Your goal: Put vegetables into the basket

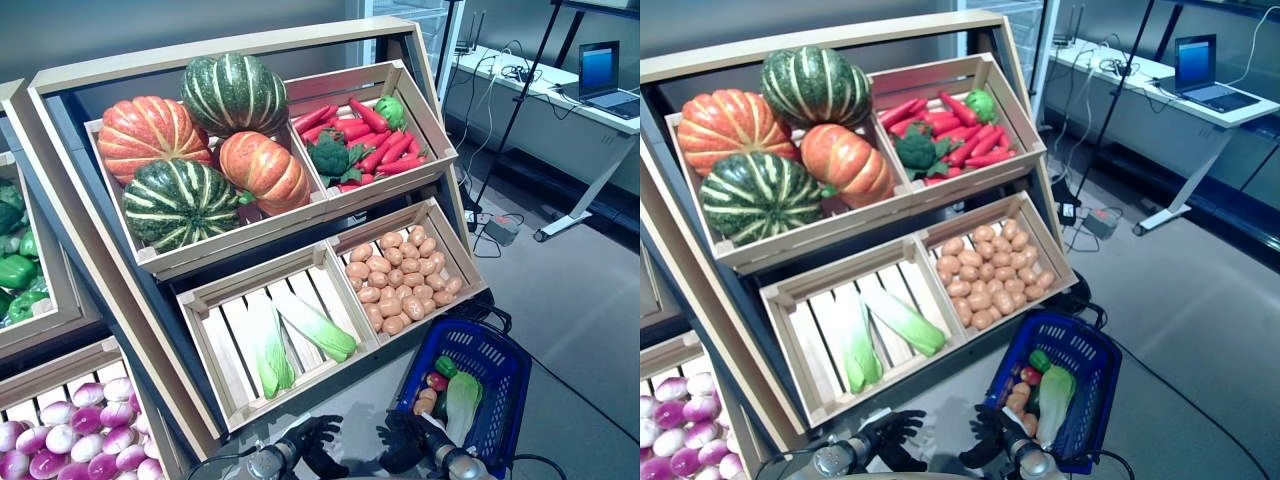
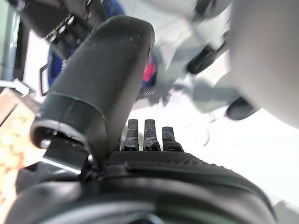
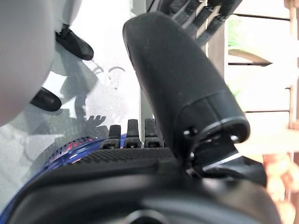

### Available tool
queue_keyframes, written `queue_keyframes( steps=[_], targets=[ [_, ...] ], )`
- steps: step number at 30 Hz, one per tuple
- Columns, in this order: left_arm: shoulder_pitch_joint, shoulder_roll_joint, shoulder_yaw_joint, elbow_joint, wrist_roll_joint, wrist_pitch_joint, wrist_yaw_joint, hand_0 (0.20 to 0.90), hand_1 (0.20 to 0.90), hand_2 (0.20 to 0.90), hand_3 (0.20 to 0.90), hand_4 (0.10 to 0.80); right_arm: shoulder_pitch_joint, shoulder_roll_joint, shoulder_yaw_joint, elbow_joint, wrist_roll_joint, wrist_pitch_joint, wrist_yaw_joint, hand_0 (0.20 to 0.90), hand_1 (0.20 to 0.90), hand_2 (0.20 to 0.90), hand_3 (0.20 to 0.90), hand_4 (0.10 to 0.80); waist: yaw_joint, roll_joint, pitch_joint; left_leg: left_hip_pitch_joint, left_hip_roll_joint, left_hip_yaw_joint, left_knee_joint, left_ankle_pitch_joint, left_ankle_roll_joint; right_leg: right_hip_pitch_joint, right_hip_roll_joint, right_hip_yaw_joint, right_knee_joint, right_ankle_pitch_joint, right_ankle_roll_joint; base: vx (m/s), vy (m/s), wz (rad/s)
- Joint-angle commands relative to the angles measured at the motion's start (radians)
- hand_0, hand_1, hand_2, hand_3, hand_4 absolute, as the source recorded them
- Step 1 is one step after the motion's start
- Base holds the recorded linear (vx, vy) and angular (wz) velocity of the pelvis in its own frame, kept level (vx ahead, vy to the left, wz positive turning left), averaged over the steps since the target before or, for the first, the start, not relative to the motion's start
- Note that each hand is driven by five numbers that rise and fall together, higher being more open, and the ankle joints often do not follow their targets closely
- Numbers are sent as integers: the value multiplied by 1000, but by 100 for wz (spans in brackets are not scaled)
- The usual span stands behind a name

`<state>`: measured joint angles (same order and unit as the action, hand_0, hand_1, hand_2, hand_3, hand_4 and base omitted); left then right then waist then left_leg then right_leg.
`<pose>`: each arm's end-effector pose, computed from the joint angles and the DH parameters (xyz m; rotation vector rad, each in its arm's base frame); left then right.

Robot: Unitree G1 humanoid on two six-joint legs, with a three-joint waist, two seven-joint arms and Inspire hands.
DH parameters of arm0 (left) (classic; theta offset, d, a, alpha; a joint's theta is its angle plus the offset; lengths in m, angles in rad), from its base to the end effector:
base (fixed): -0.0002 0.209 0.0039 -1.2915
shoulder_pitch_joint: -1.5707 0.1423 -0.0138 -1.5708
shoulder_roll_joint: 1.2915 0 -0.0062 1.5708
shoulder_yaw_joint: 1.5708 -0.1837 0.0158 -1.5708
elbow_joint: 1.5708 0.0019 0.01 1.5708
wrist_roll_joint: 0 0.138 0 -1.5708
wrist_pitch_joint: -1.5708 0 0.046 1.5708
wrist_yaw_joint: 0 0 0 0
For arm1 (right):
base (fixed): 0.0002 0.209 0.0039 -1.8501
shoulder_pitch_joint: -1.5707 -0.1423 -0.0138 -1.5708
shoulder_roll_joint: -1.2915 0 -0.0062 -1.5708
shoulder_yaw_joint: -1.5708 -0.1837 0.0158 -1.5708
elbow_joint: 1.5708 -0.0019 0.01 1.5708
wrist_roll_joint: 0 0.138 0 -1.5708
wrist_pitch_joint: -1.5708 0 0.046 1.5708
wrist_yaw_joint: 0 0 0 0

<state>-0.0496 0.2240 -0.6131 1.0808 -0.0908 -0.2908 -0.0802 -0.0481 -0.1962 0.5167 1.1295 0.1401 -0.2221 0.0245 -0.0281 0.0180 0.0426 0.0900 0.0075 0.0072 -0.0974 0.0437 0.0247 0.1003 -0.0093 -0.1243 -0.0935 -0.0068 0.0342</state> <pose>0.1084 0.1654 -0.1062 0.3626 0.8107 -0.5099 0.1044 -0.1708 -0.1104 -0.3040 0.9050 0.3262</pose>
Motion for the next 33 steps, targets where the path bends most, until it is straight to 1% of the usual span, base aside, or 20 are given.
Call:
queue_keyframes(
  steps=[1, 3, 4, 5, 7, 8, 9, 12, 13, 15, 16, 19, 22, 24, 27, 28, 29, 31, 32, 33],
  targets=[
    [-98, 17, 25, -89, 9, -142, 94, 900, 900, 900, 900, 800, -66, -23, -34, -120, 198, -119, 54, 900, 900, 900, 900, 800, 2, -12, 52, 27, -53, 26, 10, -95, 42, 33, 19, 6, 6, -12, -38, 0, 0, 0],
    [-92, 27, 35, -129, 3, -164, 91, 900, 900, 900, 900, 800, -57, -25, -43, -147, 236, -121, 72, 900, 900, 900, 900, 800, 3, -12, 54, 29, -54, 25, 10, -95, 41, 36, 19, 2, 6, -14, -39, 0, 0, 0],
    [-78, 59, 45, -241, -25, -186, 8, 900, 900, 900, 900, 800, -34, -32, -71, -210, 275, -149, 70, 900, 900, 900, 900, 800, 5, -9, 56, 32, -54, 25, 10, -96, 40, 40, 19, -4, 6, -16, -41, 0, 0, 0],
    [-74, 67, 39, -270, -31, -189, -5, 900, 900, 900, 900, 800, -28, -32, -81, -224, 283, -150, 76, 900, 900, 900, 900, 800, 4, -7, 57, 32, -54, 23, 10, -95, 40, 40, 18, -6, 6, -15, -41, 5, -14, 5],
    [-67, 77, 23, -323, -37, -207, -21, 900, 900, 900, 900, 800, -16, -28, -101, -244, 339, -142, 164, 900, 900, 900, 900, 800, 1, -1, 57, 31, -54, 23, 10, -93, 39, 40, 18, -10, 6, -15, -42, 1, 0, 9],
    [-68, 80, 25, -325, -43, -215, -25, 900, 900, 900, 900, 800, -11, -28, -105, -241, 345, -147, 175, 900, 900, 900, 900, 800, 1, 1, 56, 30, -54, 23, 10, -93, 39, 39, 17, -12, 6, -16, -41, 1, 1, 8],
    [-69, 80, 26, -321, -44, -220, -26, 900, 900, 900, 900, 800, -9, -28, -108, -238, 345, -152, 173, 900, 900, 900, 900, 800, 1, 2, 55, 29, -55, 22, 10, -93, 39, 38, 17, -14, 6, -16, -41, 8, 3, 7],
    [-71, 74, 25, -307, -49, -208, 23, 900, 900, 900, 900, 800, -11, -24, -115, -233, 337, -174, 87, 900, 900, 900, 900, 800, 0, 5, 54, 29, -56, 18, 10, -92, 38, 39, 16, -17, 6, -18, -43, 8, 4, 3],
    [-75, 69, 33, -297, -46, -205, 87, 900, 900, 900, 900, 800, -17, -23, -121, -237, 340, -181, 66, 900, 900, 900, 900, 800, -2, 7, 56, 27, -56, 17, 10, -91, 38, 37, 16, -16, 6, -18, -44, 0, 0, 0],
    [-81, 65, 48, -291, -59, -199, 149, 900, 900, 900, 900, 800, -21, -22, -123, -253, 318, -201, 40, 900, 900, 900, 900, 800, -3, 7, 59, 24, -57, 13, 10, -89, 38, 35, 16, -13, 6, -18, -47, 0, 0, 0],
    [-82, 62, 80, -294, -82, -192, 206, 900, 900, 900, 900, 800, -20, -25, -123, -284, 315, -200, 20, 900, 900, 900, 900, 800, 0, 5, 63, 22, -58, 8, 10, -88, 39, 34, 16, -12, 6, -17, -48, 0, 0, 0],
    [-83, 58, 133, -300, -101, -173, 276, 900, 900, 900, 900, 800, -19, -28, -130, -320, 310, -203, -25, 900, 900, 900, 900, 800, 7, 0, 70, 21, -61, -1, 10, -86, 39, 36, 14, -16, 6, -18, -51, -7, 0, 4],
    [-81, 52, 201, -317, -87, -156, 368, 900, 900, 900, 900, 800, -6, -36, -143, -378, 328, -186, 0, 900, 900, 900, 900, 800, 16, -10, 80, 21, -63, -12, 10, -84, 37, 41, 13, -31, 6, -18, -52, 6, -7, 6],
    [-94, 59, 224, -331, -71, -147, 403, 900, 900, 900, 900, 800, 4, -44, -147, -402, 337, -178, 1, 900, 900, 900, 900, 800, 16, -15, 87, 20, -63, -14, 10, -81, 36, 41, 13, -35, 6, -15, -53, 38, -6, 13],
    [-119, 70, 256, -339, -54, -95, 468, 900, 900, 900, 900, 800, 10, -62, -155, -417, 345, -167, 2, 900, 900, 900, 900, 800, 12, -14, 101, 13, -60, -12, 10, -75, 31, 35, 13, -38, 6, -10, -54, 68, 11, 7],
    [-132, 67, 272, -330, -57, -53, 494, 900, 900, 900, 900, 800, 12, -65, -158, -424, 356, -151, -6, 900, 900, 900, 900, 800, 9, -13, 105, 7, -59, -8, 10, -74, 30, 27, 12, -37, 6, -7, -53, 67, 39, 4],
    [-146, 65, 280, -318, -66, -41, 526, 900, 900, 900, 900, 800, 11, -67, -159, -427, 369, -139, -13, 900, 900, 900, 900, 800, 7, -11, 109, -3, -59, -3, 10, -71, 30, 16, 10, -37, 6, -3, -51, 20, 59, 1],
    [-209, 58, 299, -268, -79, -56, 636, 900, 900, 900, 900, 800, -18, -63, -155, -408, 411, -110, -29, 900, 900, 900, 900, 800, 0, -7, 132, -48, -57, 15, 10, -61, 32, -32, 7, -34, 6, 8, -48, -53, 67, -5],
    [-209, 58, 299, -268, -79, -56, 636, 900, 900, 900, 900, 800, -19, -63, -155, -408, 412, -110, -29, 900, 900, 900, 900, 800, 1, -6, 132, -48, -57, 15, 10, -61, 32, -33, 7, -34, 6, 8, -48, -124, 80, -12],
    [-262, 57, 304, -252, -85, -62, 706, 900, 900, 900, 900, 800, -52, -64, -144, -387, 405, -109, -34, 900, 900, 900, 900, 800, -3, -7, 159, -78, -57, 25, 10, -53, 34, -67, 6, -31, 6, 18, -47, -127, 81, -11]
  ],
)
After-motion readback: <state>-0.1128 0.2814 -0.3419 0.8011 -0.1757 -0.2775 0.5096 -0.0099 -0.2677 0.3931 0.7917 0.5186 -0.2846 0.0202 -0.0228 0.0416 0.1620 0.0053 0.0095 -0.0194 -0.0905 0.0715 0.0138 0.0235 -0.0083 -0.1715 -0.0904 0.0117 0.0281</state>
